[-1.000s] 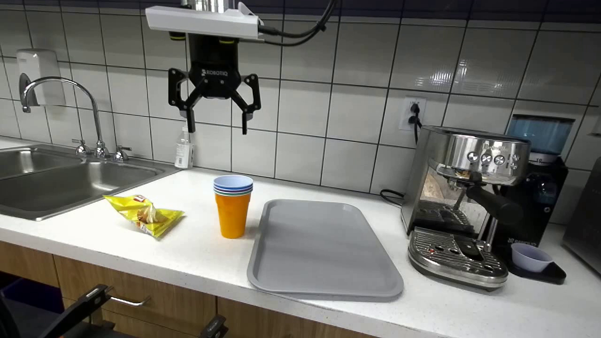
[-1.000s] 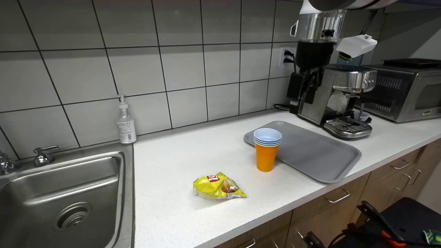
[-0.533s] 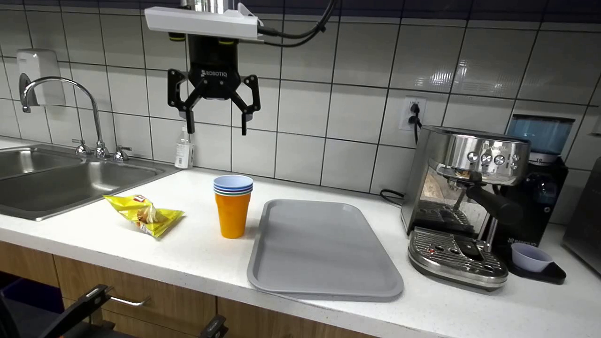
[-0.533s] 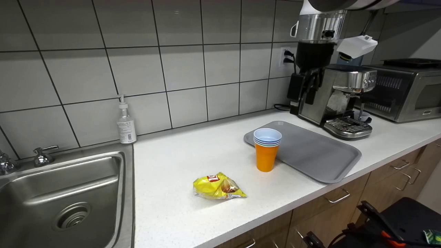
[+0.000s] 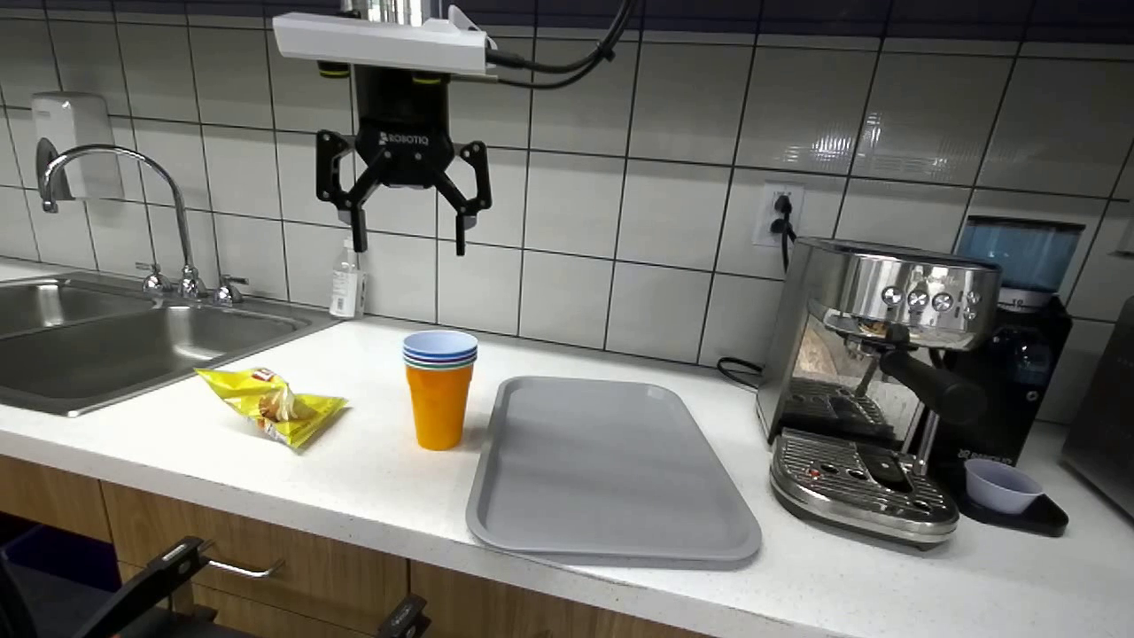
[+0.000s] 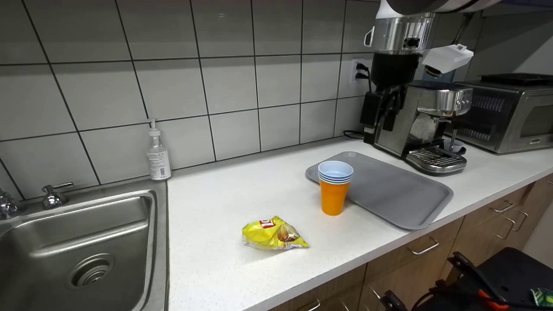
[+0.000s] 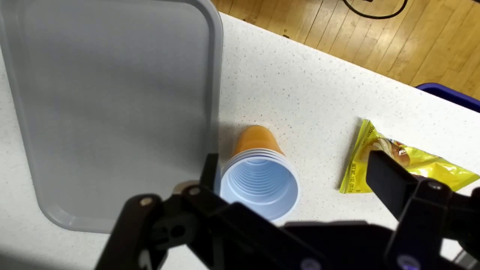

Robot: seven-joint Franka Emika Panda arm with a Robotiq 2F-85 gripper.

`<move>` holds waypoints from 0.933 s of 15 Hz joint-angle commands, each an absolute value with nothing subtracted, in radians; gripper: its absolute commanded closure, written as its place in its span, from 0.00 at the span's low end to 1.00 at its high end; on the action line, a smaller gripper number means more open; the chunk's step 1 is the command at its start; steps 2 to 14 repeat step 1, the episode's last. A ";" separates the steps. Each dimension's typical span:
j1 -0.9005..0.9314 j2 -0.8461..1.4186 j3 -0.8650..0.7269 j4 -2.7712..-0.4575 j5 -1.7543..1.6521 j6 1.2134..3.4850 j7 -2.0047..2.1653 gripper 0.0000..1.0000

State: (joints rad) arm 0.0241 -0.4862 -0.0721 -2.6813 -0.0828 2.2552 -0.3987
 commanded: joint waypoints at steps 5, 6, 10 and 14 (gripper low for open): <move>0.032 -0.487 -0.079 -2.680 -0.087 2.253 -0.395 0.00; 0.032 -0.487 -0.079 -2.680 -0.087 2.253 -0.395 0.00; 0.032 -0.487 -0.079 -2.680 -0.087 2.253 -0.395 0.00; 0.032 -0.487 -0.079 -2.680 -0.087 2.253 -0.395 0.00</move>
